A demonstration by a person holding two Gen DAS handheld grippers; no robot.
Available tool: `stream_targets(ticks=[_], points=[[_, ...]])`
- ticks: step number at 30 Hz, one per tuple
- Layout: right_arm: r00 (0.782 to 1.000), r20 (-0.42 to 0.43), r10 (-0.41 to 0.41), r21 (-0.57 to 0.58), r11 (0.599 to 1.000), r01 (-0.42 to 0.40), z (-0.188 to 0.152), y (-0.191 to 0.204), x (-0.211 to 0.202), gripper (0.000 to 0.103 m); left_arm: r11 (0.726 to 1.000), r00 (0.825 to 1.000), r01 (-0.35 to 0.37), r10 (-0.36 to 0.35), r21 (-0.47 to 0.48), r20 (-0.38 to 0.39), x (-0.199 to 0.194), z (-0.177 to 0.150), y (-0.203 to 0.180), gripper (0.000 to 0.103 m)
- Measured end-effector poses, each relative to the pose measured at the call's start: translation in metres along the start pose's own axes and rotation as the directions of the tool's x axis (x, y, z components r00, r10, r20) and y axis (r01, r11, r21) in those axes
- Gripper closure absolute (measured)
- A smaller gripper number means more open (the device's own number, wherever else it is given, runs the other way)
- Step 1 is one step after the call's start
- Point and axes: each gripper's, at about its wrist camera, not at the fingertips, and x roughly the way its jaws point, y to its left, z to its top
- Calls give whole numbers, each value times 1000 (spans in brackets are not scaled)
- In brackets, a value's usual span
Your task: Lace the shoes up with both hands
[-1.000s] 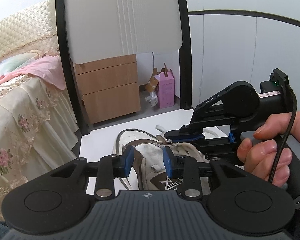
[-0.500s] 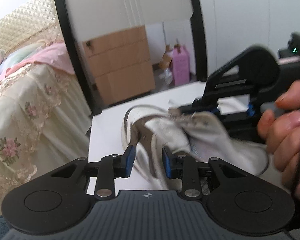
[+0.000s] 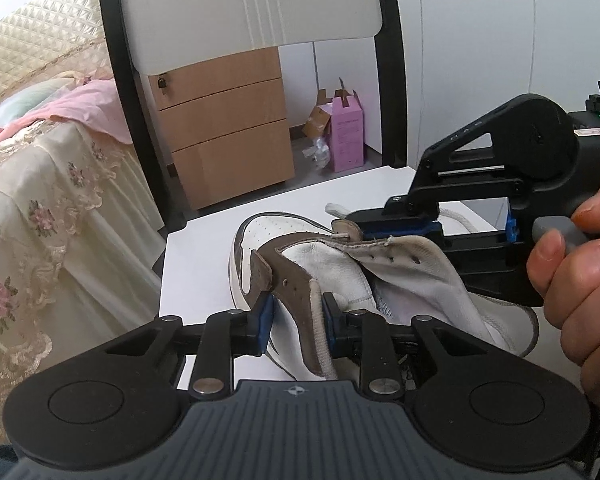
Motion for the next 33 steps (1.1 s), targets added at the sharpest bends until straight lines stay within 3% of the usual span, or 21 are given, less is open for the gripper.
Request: stream_targets(ticks=[5, 11, 12, 15, 24, 28, 32, 33], points=[[1000, 26, -8, -26, 1000, 8, 1, 2, -7, 73, 1000, 1000, -9, 8, 9, 14, 2, 1, 0, 75], [999, 47, 15, -23, 1000, -14, 3, 3, -7, 73, 1000, 1000, -16, 15, 27, 24, 6, 1, -1, 75], [999, 41, 17, -26, 1000, -16, 2, 3, -5, 75, 1000, 1000, -16, 15, 25, 26, 7, 1, -1, 75], [1000, 25, 0, -23, 1000, 0, 0, 2, -1, 95, 1000, 999, -15, 14, 22, 33, 9, 1, 0, 75], [1000, 20, 21, 18, 1000, -21, 0, -2, 0, 99, 1000, 999, 5, -6, 20, 43, 10, 3, 2, 77], [1000, 19, -22, -54, 998, 23, 1, 8, -6, 88, 1000, 999, 1, -2, 25, 47, 11, 2, 0, 77], [998, 32, -48, -206, 977, 53, -3, 27, -21, 79, 1000, 999, 8, -8, 3, 51, 10, 1, 2, 77], [998, 32, -45, -254, 966, 51, -5, 33, -25, 70, 1000, 998, 8, -8, -5, 55, 10, 0, 2, 77]])
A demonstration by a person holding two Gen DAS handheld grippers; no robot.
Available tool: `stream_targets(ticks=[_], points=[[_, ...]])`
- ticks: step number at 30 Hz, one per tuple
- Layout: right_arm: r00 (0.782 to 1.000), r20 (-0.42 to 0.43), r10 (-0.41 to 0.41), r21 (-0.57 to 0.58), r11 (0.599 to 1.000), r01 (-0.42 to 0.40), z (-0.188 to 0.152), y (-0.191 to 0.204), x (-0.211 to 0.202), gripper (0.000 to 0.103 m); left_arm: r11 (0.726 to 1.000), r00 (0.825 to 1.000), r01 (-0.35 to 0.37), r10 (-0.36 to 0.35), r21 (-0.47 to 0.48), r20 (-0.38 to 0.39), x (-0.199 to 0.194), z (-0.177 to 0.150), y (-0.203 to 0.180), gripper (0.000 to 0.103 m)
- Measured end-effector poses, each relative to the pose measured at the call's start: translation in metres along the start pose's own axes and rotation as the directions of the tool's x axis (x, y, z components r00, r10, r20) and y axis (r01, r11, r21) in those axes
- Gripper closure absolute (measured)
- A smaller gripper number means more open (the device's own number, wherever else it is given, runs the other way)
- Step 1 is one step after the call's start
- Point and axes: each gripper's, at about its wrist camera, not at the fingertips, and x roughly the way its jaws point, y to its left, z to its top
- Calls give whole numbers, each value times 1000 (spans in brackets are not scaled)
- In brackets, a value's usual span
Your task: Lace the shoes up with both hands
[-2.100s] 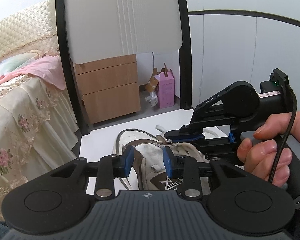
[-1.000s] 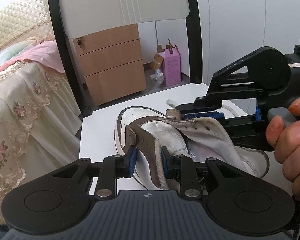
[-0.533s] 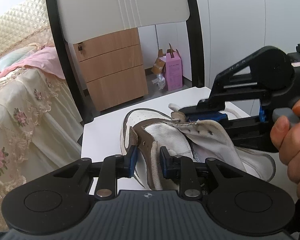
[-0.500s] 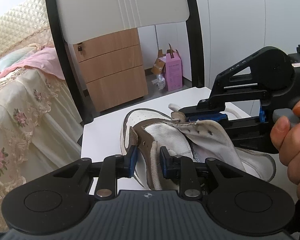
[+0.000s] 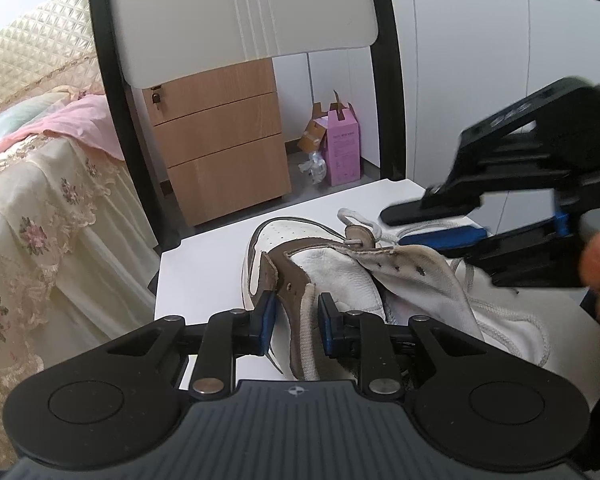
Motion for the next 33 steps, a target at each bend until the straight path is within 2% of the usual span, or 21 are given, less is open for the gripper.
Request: stream_targets(ticks=[1, 3, 7, 13, 17, 22, 28, 33], points=[[1000, -3, 7, -46, 999, -7, 1, 6, -3, 66, 1000, 1000, -4, 4, 1, 3, 0, 0, -1, 77], [999, -32, 16, -145, 989, -20, 4, 21, -3, 66, 1000, 1000, -15, 15, 9, 8, 0, -1, -3, 77], [992, -122, -19, -316, 949, -20, 9, 52, 7, 66, 999, 1000, -26, 25, 30, 13, 0, -2, -7, 77], [974, -206, -98, -423, 906, 1, 14, 74, 37, 66, 1000, 1000, -18, 18, 16, 15, -1, -2, -5, 77], [965, -240, -108, -430, 903, -6, 16, 75, 48, 66, 1000, 1000, -22, 21, 22, 16, -1, -2, -7, 77], [963, -233, -134, -442, 897, 18, 17, 70, 52, 69, 1000, 1000, -21, 21, 19, 15, 0, -2, -6, 77], [968, -204, -145, -426, 904, 46, 22, 57, 50, 69, 999, 1000, -24, 23, 21, 15, 0, -2, -6, 77], [973, -188, -133, -440, 897, 38, 20, 45, 48, 71, 999, 1000, -26, 26, 25, 17, 1, -2, -7, 77]])
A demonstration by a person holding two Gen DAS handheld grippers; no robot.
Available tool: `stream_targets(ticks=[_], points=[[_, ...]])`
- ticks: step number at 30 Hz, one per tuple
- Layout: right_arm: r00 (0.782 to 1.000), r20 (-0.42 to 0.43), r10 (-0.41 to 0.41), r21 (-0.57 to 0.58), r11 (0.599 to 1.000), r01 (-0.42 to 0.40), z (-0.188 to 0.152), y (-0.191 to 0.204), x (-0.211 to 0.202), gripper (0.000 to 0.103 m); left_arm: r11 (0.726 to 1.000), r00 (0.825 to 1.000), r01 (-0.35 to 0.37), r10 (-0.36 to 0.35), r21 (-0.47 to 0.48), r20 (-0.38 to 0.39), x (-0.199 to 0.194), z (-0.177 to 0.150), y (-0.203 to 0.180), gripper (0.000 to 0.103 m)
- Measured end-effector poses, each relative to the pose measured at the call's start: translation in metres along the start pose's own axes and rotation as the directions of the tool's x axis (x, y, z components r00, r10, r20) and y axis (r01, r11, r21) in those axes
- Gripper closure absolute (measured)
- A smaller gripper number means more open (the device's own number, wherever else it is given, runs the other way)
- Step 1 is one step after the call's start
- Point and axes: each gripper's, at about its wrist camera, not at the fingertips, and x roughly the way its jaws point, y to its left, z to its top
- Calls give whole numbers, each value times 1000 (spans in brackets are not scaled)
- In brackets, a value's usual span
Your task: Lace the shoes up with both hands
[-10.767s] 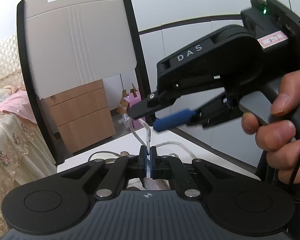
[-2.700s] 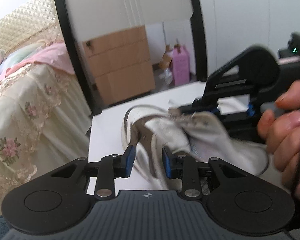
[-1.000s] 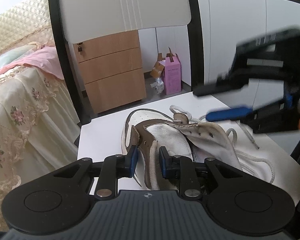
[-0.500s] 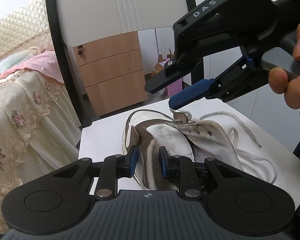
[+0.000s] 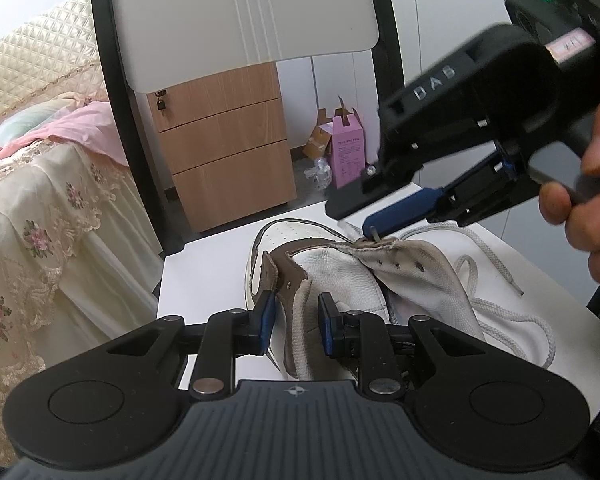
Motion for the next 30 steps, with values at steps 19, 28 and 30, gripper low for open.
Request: stream_targets(ticks=[19, 28, 30], points=[[984, 180, -1, -140, 990, 26, -25, 8, -17, 78, 1000, 1000, -10, 10, 30, 2, -2, 0, -4, 77], [975, 203, 87, 379, 912, -160, -33, -66, -18, 75, 998, 1000, 21, -21, -53, 9, -11, 7, 10, 77], [971, 211, 111, 425, 884, -193, -36, -72, -14, 75, 994, 998, 43, -38, -102, 48, -20, 11, 18, 77]])
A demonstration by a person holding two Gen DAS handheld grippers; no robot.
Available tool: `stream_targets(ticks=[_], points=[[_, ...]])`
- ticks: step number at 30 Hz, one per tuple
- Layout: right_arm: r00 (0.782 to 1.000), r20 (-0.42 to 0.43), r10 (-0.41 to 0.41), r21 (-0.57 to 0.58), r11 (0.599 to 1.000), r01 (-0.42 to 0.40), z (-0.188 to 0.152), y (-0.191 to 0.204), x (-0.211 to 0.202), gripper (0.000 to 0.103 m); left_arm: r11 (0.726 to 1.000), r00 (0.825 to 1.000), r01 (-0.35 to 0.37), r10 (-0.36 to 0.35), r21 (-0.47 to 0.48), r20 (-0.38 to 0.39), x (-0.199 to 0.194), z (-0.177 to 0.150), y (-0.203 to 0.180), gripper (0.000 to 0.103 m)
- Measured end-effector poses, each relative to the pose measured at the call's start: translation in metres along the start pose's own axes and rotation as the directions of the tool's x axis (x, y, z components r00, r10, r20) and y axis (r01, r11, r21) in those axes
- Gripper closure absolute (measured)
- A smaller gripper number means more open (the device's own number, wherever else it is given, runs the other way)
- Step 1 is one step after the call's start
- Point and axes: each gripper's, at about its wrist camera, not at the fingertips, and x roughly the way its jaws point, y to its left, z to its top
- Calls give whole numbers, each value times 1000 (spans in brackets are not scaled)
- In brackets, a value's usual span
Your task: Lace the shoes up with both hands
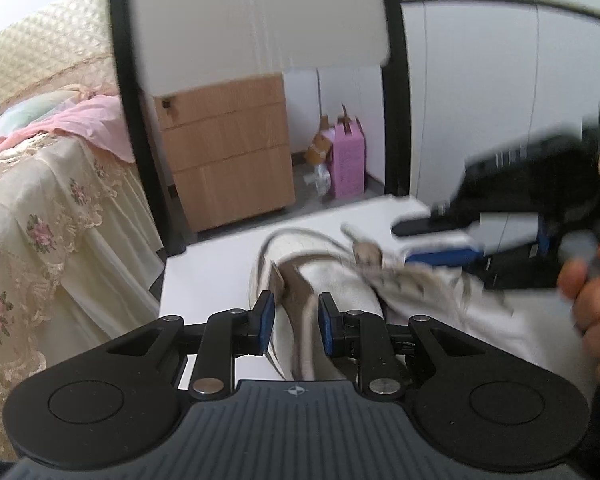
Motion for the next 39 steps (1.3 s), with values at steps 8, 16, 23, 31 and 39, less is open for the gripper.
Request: stream_targets(ticks=[8, 16, 23, 31, 39], points=[[997, -18, 71, 119, 990, -69, -3, -12, 21, 75, 991, 991, 118, -114, -56, 65, -5, 13, 4, 77], [997, -9, 76, 155, 985, -74, -2, -12, 23, 95, 995, 996, 92, -92, 45, 10, 13, 13, -12, 76], [997, -14, 73, 188, 980, -69, -11, -15, 22, 100, 995, 998, 64, -62, 71, -20, 20, 10, -13, 76], [994, 0, 106, 200, 974, -104, -18, -11, 21, 100, 996, 997, 72, -70, 45, -30, 21, 11, -6, 76], [995, 32, 92, 199, 975, -96, -17, -14, 6, 87, 997, 997, 72, -70, 40, -30, 22, 11, -6, 76]])
